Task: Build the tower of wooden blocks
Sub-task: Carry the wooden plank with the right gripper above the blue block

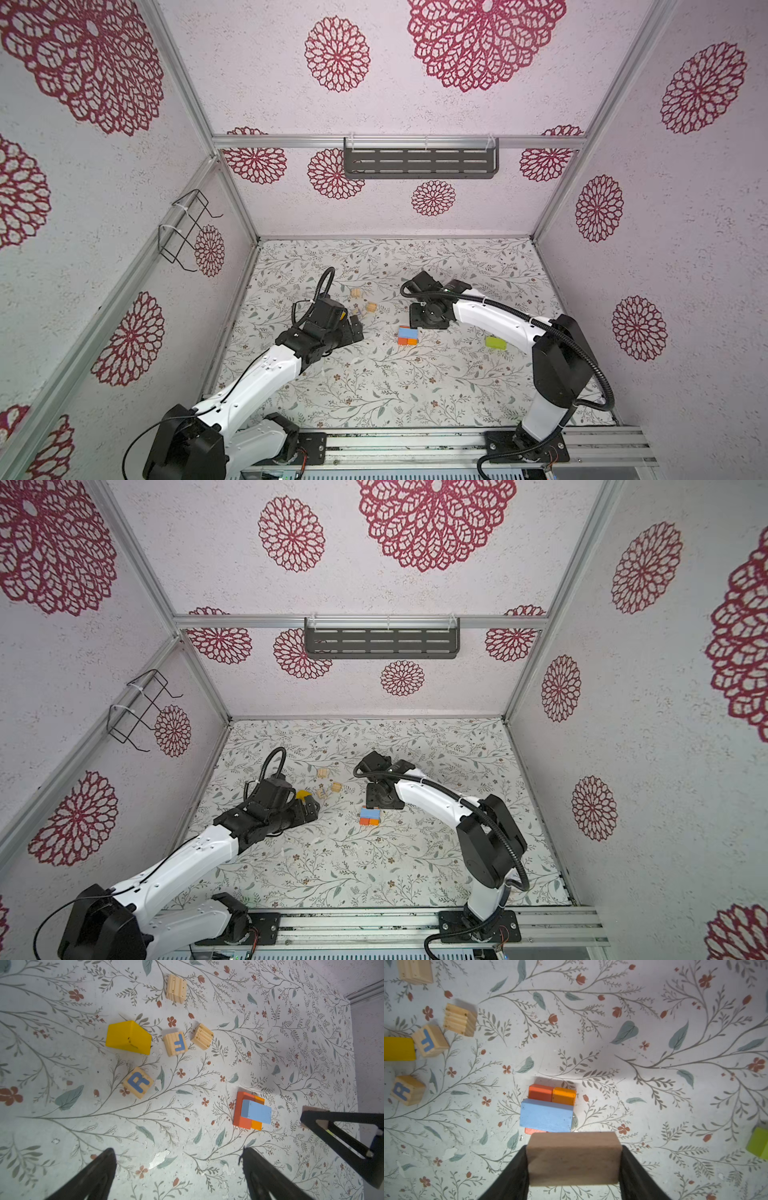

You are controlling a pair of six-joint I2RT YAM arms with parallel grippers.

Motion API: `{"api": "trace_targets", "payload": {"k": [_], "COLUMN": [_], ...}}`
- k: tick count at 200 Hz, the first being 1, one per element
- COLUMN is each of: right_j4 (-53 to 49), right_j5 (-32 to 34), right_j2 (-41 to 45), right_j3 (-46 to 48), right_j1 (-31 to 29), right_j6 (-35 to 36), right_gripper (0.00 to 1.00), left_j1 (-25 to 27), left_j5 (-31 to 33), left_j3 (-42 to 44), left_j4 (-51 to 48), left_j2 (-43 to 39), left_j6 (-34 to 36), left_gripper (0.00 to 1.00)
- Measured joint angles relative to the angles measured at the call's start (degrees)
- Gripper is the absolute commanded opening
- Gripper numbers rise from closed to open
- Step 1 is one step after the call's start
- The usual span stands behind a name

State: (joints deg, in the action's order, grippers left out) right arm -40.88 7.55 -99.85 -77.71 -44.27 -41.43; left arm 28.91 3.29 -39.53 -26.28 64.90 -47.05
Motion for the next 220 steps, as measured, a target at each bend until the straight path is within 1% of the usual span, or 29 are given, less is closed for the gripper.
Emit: {"api": "trace_targets", "payload": {"k": [22,73,111,220], "right_j4": [0.00,0.76,0.76,0.85], "right_j5": [0.11,0.15,0.22,0.22], "right_j2": [-0.35,-4.92,-7.30,-10.34], "right_j3": [-0.76,-3.19,-4.68,-5.99], "right_j1": [-1.27,-2.80,-2.89,-2.91], "right_j6": [-0.96,-1.75,-1.75,-1.73], "right_gripper": [0.50,0.51,0.51,0.53], "left_j1": [0.00,0.00,0.00,0.00], "left_j5": [0.00,0.11,0.09,0.13], "left_j3": [1.60,3.39,4.98,5.01], "left_j4": [-0.22,-0.13,-0.11,0.11], "left_j2": [-0.55,-2.67,-2.78,-2.51], "left_j6": [-0.09,-0.15,-0.15,0.11], "left_gripper": [0.97,0.97,0.97,0.97]}}
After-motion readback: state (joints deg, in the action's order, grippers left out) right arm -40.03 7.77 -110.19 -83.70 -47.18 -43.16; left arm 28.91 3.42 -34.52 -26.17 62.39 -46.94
